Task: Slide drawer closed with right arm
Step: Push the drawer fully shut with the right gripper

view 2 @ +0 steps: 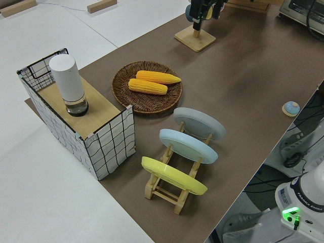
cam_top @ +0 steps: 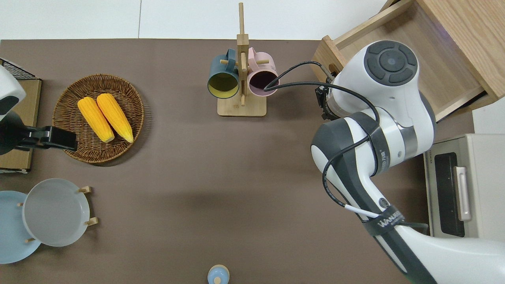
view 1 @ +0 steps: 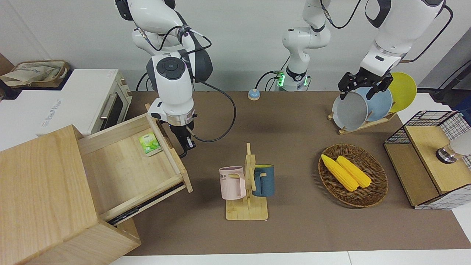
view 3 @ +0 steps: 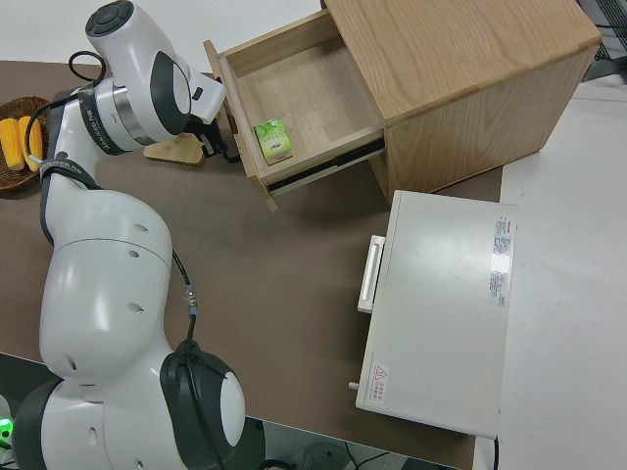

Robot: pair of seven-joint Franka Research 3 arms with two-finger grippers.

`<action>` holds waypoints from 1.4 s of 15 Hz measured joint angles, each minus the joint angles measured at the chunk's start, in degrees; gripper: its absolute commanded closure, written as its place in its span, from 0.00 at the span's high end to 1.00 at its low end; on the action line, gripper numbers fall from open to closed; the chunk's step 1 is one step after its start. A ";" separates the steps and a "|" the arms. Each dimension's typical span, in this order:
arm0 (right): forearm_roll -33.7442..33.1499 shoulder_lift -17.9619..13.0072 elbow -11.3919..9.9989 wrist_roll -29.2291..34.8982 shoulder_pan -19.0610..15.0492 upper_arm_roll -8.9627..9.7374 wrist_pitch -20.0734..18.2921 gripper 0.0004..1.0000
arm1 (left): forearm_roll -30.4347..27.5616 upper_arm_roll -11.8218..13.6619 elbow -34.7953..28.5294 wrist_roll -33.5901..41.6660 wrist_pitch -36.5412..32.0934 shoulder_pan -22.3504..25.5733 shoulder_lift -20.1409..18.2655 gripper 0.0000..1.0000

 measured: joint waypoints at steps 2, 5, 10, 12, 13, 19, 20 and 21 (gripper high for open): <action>0.00 0.00 0.00 -0.99 -1.15 -0.05 1.21 0.00 | 0.00 0.00 0.00 0.00 0.00 0.00 0.00 0.99; 0.00 0.01 0.00 -2.65 -2.71 -0.09 2.35 0.00 | 0.00 0.00 0.00 0.00 0.00 0.00 0.00 0.99; 0.00 0.20 0.00 -6.36 -5.89 -0.11 5.10 0.00 | 0.00 0.00 0.00 0.00 0.00 0.00 0.00 0.99; 0.00 0.21 0.00 -8.69 -7.49 -0.13 5.70 0.00 | 0.00 0.00 0.00 0.00 0.00 0.00 0.00 0.99; 0.00 0.21 0.00 -10.36 -8.41 -0.13 5.78 0.00 | 0.00 0.00 0.00 0.00 0.00 0.00 0.00 0.99; 0.07 0.28 0.06 -16.92 -12.40 -0.13 7.80 0.00 | 0.00 0.00 0.00 0.00 0.00 0.00 0.00 0.99; 0.08 0.34 0.06 -18.17 -12.94 -0.13 8.05 0.00 | 0.00 0.00 0.00 0.00 0.00 0.00 0.00 0.99; 0.09 0.41 0.06 -19.12 -13.29 -0.13 8.11 0.00 | 0.00 0.00 0.00 0.00 0.00 0.00 0.00 0.99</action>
